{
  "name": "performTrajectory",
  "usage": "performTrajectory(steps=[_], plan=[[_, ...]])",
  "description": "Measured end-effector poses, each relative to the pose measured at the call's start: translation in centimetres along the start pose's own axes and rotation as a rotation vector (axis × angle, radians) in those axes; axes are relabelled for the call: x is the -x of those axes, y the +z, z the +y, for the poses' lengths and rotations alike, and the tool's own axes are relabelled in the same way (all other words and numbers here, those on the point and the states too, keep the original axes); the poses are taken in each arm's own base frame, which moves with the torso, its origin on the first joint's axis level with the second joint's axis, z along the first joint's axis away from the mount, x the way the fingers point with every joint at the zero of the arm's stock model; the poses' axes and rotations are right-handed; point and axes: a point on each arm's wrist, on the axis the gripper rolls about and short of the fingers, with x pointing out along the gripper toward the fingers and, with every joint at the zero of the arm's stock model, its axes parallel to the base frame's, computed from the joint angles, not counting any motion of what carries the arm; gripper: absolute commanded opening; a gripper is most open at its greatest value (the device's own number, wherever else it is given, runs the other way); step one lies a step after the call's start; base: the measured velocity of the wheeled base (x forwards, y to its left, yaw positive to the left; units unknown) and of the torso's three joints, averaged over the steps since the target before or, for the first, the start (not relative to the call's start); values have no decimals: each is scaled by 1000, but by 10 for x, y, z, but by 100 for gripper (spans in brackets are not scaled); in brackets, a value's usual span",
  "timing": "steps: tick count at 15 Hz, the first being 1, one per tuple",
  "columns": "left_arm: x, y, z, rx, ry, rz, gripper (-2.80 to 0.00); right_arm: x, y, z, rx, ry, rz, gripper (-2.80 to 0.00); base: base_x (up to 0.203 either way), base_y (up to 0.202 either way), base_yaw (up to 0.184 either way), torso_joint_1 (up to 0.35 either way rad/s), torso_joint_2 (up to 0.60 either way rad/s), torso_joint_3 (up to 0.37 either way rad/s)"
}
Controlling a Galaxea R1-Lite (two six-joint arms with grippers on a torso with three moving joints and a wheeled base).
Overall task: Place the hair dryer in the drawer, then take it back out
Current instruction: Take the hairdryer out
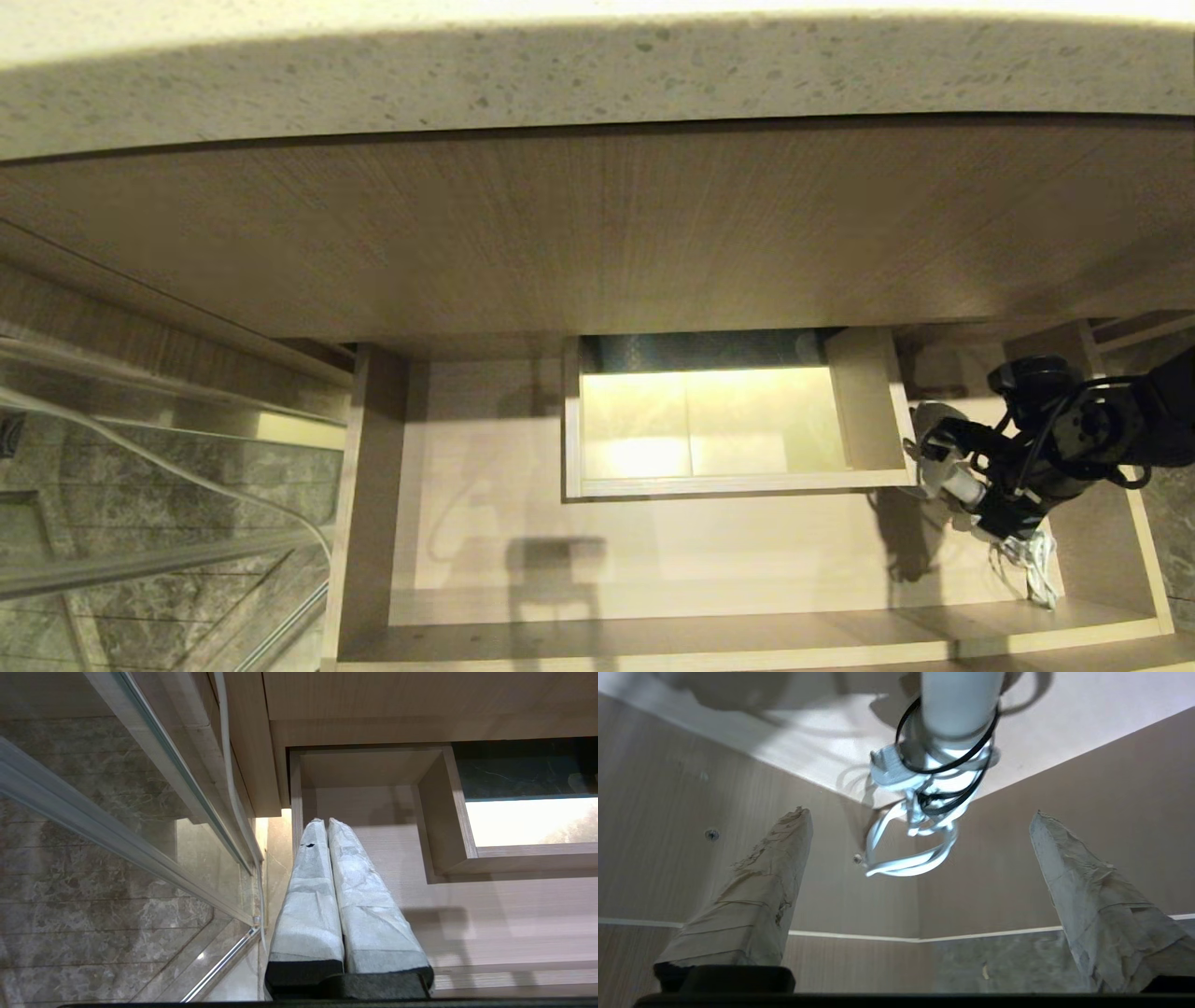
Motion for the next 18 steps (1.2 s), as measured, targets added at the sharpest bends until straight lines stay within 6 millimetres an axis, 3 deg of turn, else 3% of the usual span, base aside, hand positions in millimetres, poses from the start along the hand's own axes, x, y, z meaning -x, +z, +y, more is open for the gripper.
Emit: performTrajectory(steps=[14,18], plan=[[0,0,0,0,0,0,-280,-39,16,-7,-9,12,-16,0,0,0,0,0,0,0],[0,0,0,-1,0,0,-280,-40,8,-8,-15,19,-3,0,0,0,0,0,0,0]])
